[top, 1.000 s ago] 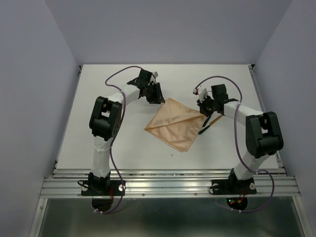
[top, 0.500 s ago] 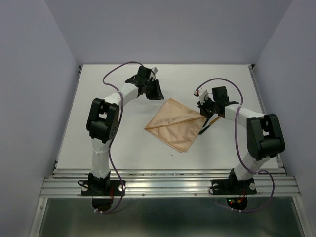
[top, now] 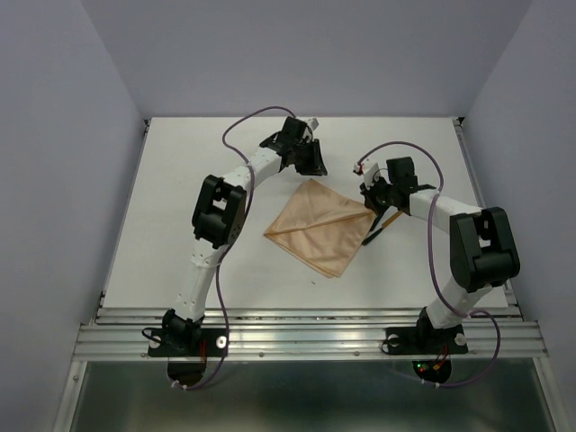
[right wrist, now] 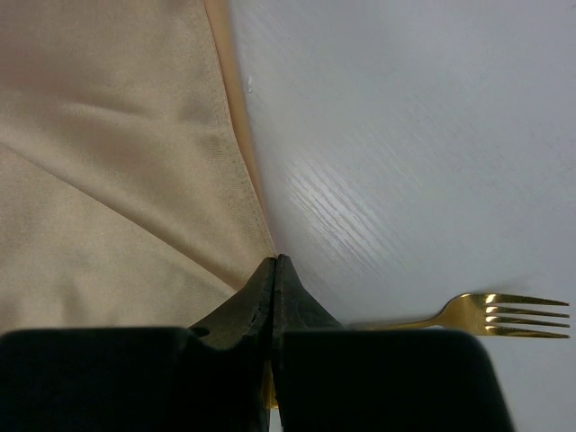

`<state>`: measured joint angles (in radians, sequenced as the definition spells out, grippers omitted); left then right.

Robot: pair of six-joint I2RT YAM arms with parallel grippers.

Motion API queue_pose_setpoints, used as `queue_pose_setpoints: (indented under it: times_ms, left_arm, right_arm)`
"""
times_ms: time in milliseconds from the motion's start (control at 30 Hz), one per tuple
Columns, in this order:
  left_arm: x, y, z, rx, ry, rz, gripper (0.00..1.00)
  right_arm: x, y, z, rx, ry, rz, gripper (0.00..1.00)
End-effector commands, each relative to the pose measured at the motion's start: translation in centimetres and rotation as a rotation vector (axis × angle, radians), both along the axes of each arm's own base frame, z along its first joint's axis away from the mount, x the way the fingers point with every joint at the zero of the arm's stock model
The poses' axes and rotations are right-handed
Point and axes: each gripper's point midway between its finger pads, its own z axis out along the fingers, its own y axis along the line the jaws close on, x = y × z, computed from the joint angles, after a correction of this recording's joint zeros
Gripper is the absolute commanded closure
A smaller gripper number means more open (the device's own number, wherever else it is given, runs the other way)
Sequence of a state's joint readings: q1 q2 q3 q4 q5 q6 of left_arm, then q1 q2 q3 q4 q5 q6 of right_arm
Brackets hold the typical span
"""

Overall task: Fold the napkin into a case and place the utensils inside
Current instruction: Smooth out the upper triangle-folded napkin at the center of the board.

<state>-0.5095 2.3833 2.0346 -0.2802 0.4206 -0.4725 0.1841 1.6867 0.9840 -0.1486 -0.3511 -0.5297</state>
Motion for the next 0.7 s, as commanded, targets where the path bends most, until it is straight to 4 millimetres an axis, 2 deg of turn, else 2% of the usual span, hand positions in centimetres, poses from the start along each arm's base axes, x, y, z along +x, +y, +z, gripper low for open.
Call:
queue_pose_setpoints:
  times_ms: [0,200,667]
  left_arm:
    - [1.0,-0.9,1.7,-0.03,-0.022,-0.017,0.69]
    - [0.7,-0.4,0.0,0.01,0.006,-0.012,0.74]
    - [0.7,0.2,-1.1,0.043,0.012,0.001,0.77]
  right_arm:
    - [1.3,0.2,1.8,0.025,-0.069,0.001,0.99]
    - [1.4,0.3,1.6,0.029,-0.066,0.001,0.99]
    - [1.3,0.5,2.0,0.039,-0.069,0.002,0.99]
